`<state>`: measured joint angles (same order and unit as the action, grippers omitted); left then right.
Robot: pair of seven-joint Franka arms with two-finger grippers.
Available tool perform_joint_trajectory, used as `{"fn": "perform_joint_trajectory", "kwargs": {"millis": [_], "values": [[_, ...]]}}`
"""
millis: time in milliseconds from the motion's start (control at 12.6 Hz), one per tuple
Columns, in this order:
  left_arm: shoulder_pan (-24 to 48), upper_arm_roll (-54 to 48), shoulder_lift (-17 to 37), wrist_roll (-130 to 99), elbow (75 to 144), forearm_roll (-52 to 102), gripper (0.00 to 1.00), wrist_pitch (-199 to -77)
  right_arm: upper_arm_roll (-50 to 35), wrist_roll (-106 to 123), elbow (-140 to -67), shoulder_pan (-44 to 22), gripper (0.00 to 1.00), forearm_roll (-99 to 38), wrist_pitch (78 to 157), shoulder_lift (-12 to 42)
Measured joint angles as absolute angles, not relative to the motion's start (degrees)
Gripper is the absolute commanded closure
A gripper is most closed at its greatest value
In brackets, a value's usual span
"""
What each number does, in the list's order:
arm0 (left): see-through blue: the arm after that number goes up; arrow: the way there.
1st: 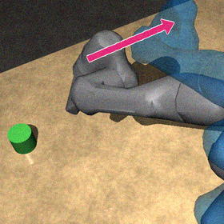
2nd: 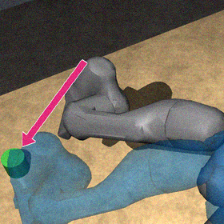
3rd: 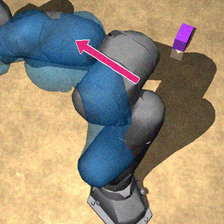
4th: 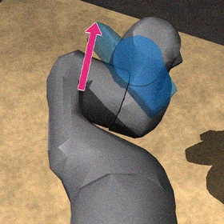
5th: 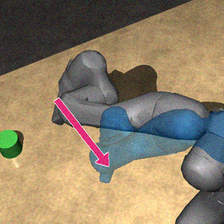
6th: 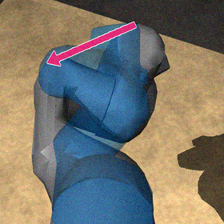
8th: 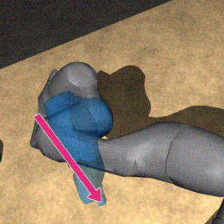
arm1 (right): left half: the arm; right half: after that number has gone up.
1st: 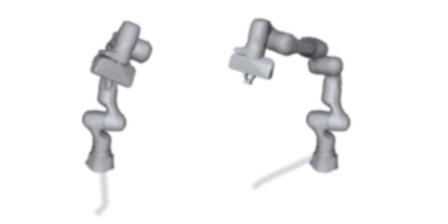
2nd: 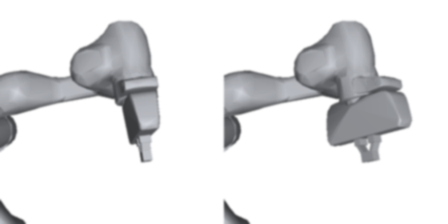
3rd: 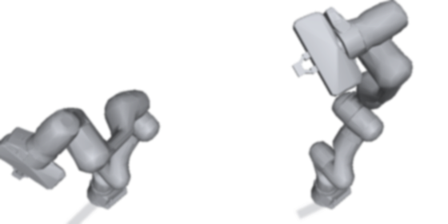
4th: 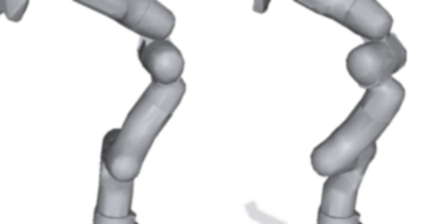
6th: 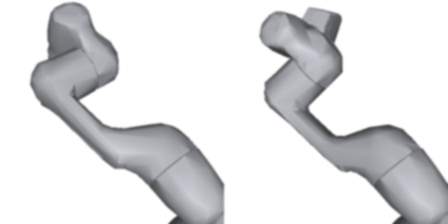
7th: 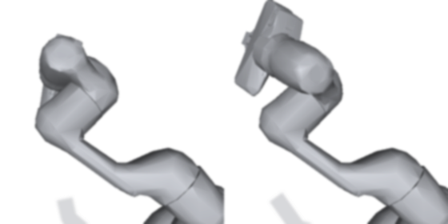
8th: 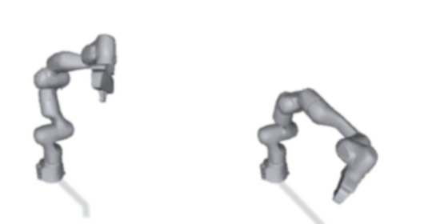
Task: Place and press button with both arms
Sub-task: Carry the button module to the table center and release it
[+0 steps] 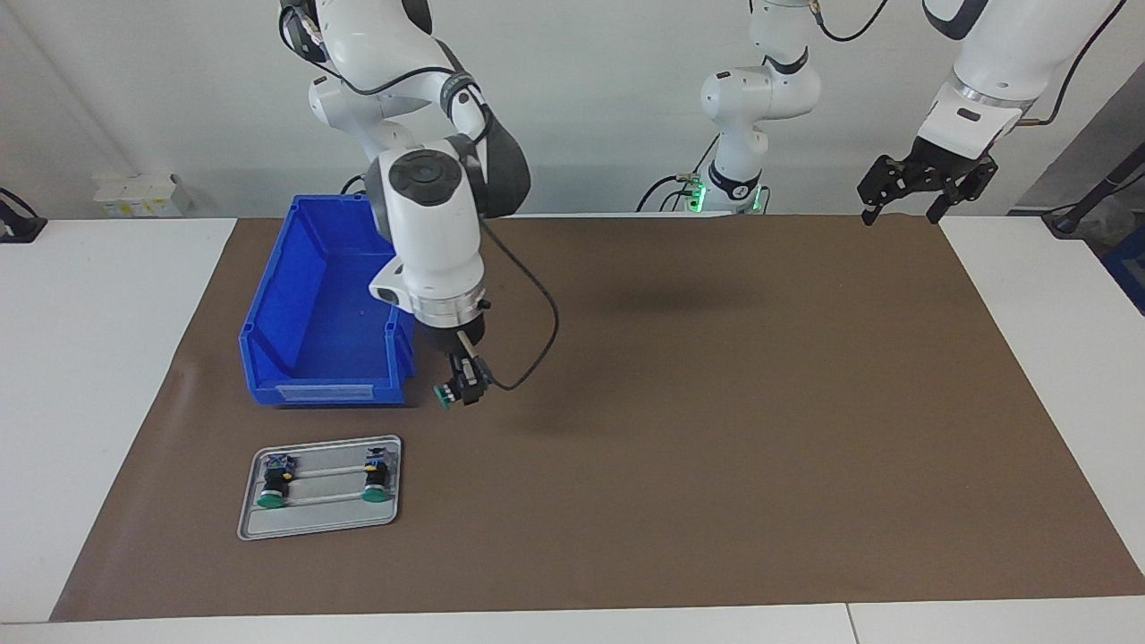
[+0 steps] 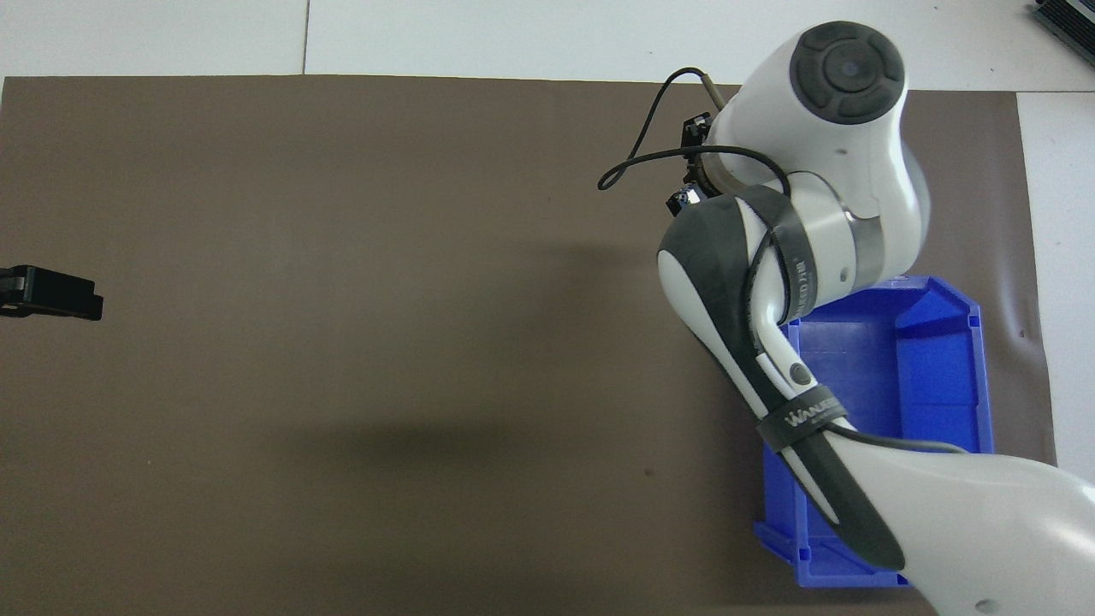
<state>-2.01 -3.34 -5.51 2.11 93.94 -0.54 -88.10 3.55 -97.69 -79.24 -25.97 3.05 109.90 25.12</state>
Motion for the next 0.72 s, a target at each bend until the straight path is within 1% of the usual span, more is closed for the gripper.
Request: {"fn": "perform_joint_trajectory", "kwargs": {"millis": [239, 398, 477, 716], "values": [[-2.01, -3.34, -5.51, 2.11, 93.94, -0.54, 0.0, -88.1, 3.45, -115.18, -80.75, -34.59, 1.0, 5.14, 109.88, 25.4], [-2.01, -3.34, -5.51, 2.11, 93.94, -0.54, 0.0, -88.1, 3.42, -123.03, -81.4, -38.78, 1.0, 5.9, 110.03, 26.14], [-2.01, -3.34, -5.51, 2.11, 93.94, -0.54, 0.0, -88.1, 3.41, -127.29, -81.54, -40.81, 1.0, 6.84, 110.78, 27.44], [-2.01, -3.34, -5.51, 2.11, 93.94, -0.54, 0.0, -88.1, 3.41, -138.31, -82.03, -45.42, 1.0, 8.66, 117.53, 33.6]]}}
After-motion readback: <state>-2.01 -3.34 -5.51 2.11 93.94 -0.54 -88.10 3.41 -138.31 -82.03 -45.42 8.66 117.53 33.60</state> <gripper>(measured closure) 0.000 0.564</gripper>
